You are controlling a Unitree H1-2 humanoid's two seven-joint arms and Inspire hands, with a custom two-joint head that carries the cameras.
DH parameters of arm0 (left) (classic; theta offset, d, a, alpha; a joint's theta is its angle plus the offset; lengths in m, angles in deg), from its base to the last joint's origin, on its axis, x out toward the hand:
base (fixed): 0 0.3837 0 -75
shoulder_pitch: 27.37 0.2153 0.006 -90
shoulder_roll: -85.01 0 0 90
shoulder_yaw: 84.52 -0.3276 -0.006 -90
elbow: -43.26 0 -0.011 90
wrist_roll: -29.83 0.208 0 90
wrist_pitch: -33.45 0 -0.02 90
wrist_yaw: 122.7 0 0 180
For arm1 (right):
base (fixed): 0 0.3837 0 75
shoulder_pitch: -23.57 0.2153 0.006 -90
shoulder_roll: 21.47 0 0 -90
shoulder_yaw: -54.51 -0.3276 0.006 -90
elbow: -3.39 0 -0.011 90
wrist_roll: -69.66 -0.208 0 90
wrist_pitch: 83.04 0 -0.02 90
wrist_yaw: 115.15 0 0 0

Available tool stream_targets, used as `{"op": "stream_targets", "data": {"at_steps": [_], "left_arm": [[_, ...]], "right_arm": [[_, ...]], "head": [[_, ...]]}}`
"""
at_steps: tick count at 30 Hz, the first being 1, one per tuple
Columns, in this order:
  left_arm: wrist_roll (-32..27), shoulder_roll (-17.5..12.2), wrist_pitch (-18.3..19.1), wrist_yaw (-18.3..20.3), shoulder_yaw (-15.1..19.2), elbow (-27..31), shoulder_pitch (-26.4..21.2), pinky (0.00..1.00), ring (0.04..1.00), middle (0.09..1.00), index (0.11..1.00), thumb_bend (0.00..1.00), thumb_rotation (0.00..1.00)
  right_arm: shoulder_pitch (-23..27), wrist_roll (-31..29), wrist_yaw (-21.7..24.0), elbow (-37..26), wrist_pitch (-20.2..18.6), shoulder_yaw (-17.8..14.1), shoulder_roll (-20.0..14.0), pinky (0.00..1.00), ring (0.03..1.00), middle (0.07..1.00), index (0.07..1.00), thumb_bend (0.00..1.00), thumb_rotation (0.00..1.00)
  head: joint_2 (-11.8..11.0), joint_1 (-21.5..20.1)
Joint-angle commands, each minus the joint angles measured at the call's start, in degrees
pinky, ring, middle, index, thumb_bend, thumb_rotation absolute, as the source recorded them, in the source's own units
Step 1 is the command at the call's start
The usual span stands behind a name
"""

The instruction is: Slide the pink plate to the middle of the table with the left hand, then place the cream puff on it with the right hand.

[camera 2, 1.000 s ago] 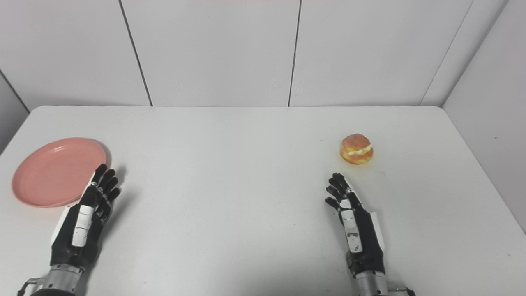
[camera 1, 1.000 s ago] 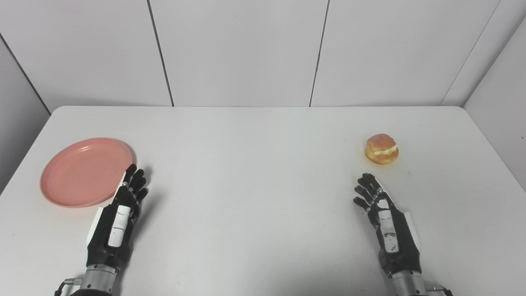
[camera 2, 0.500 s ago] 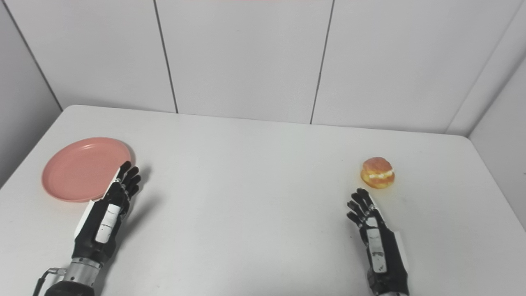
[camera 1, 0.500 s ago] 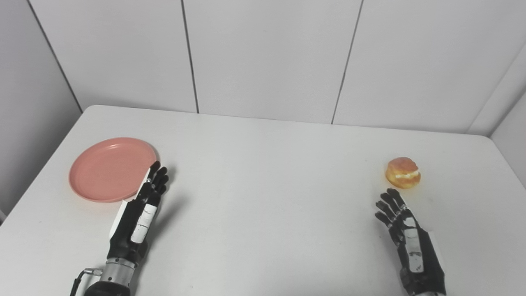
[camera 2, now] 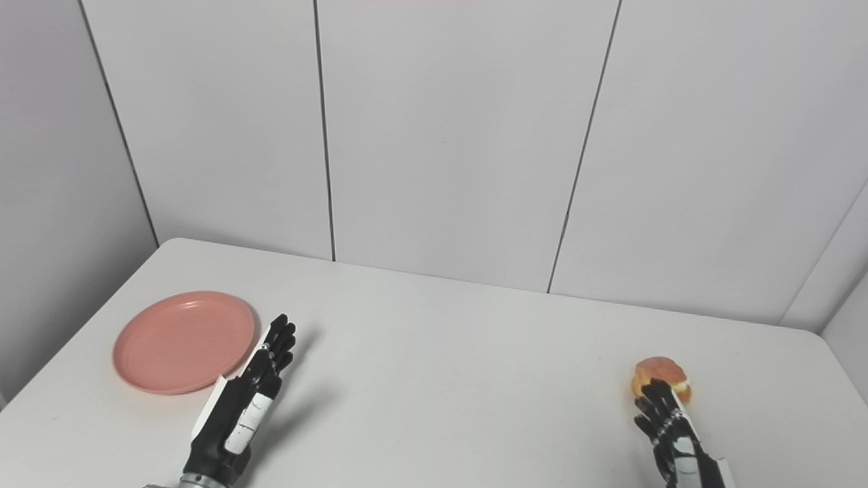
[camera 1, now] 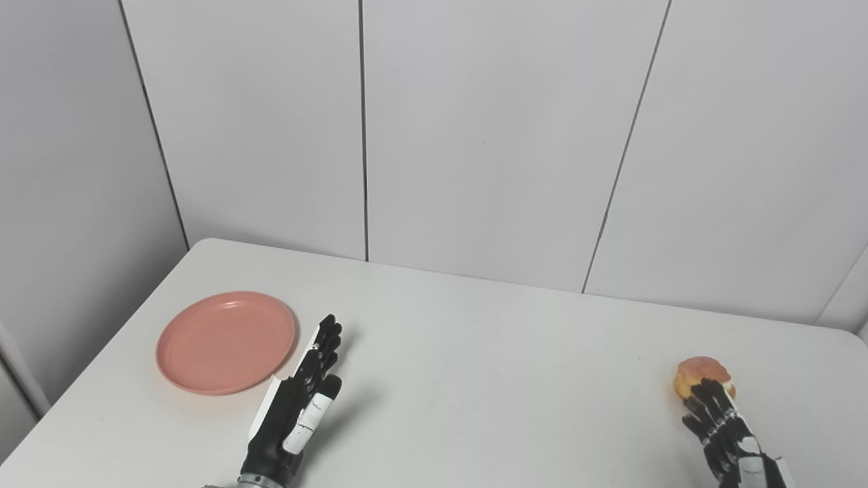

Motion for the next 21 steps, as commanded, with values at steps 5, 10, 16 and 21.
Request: {"op": "stream_targets", "data": {"at_steps": [5,10,16,21], "left_arm": [[1.32,3.08,-3.06,-1.58,-2.02,-10.09,3.6,1.0,1.0,1.0,0.996,0.89,0.88],[1.87,3.05,-3.68,-1.74,-2.18,-10.24,3.62,1.0,1.0,1.0,1.0,0.88,0.88],[1.9,2.99,-3.63,-1.69,-2.25,-9.86,3.87,1.0,1.0,1.0,1.0,0.86,0.89],[0.93,3.41,-2.55,-1.71,-2.02,-7.94,4.58,1.0,1.0,0.997,0.999,0.88,0.89]], "right_arm": [[-3.28,-0.34,1.58,8.12,4.14,-0.06,0.04,0.94,0.929,0.943,0.94,0.85,1.0],[-3.23,-0.09,1.45,8.22,4.2,0.17,-0.09,0.95,0.931,0.944,0.945,0.86,1.0],[-3.57,-0.05,1.88,7.32,3.4,0.55,-0.2,0.95,0.923,0.931,0.947,0.86,1.0],[-4.53,-0.56,2.03,5.05,0.61,0.74,0.07,0.94,0.907,0.915,0.948,0.87,1.0]], "head": [[-0.71,1.13],[-0.7,1.54],[-0.22,1.63],[0.36,1.3]]}}
